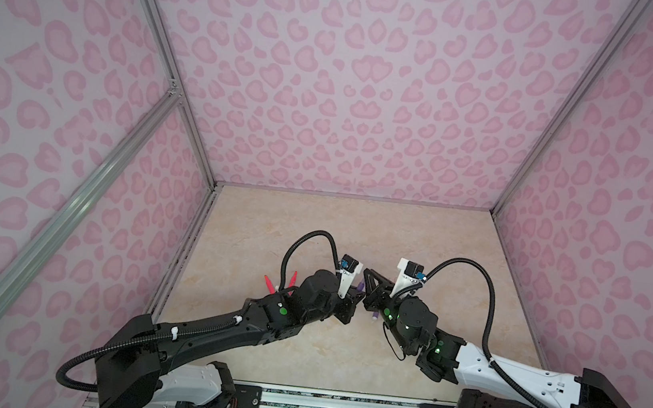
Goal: Insert the pens into the pen caps
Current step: 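Lower the clear cap onto the purple marker tip with the right gripper, then open the right gripper, leaving the cap on the marker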
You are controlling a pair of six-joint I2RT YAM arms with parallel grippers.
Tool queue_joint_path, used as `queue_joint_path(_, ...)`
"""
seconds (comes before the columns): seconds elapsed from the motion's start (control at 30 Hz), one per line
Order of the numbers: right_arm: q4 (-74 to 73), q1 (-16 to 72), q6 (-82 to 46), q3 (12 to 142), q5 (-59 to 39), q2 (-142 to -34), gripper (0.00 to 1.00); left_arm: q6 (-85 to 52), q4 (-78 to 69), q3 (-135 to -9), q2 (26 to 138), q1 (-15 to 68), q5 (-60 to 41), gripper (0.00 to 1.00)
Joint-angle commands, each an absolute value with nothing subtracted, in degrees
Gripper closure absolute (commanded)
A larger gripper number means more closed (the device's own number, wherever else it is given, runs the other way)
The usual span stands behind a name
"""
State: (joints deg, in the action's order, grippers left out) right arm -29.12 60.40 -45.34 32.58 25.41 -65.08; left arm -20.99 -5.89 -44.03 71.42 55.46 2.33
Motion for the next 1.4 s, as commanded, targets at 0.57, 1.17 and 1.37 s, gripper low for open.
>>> queue_joint_path(0.57, -28.6, 61.1, -43.3, 31.1, 22.1, -60.1, 0.51, -20.1, -12.0, -44.4, 70.9, 54.9, 1.9, 0.96)
queue_joint_path(1.17, -21.9, 51.1, -41.9, 32.8, 13.3, -56.5, 0.44, -18.0, -12.0, -45.8, 72.9, 56.9, 0.0, 0.96)
queue_joint_path(1.37, -20.9, 50.8, -41.0, 34.2, 11.3, -57.6, 0.43, -17.4, -11.6, -46.7, 74.4, 57.7, 0.0, 0.96)
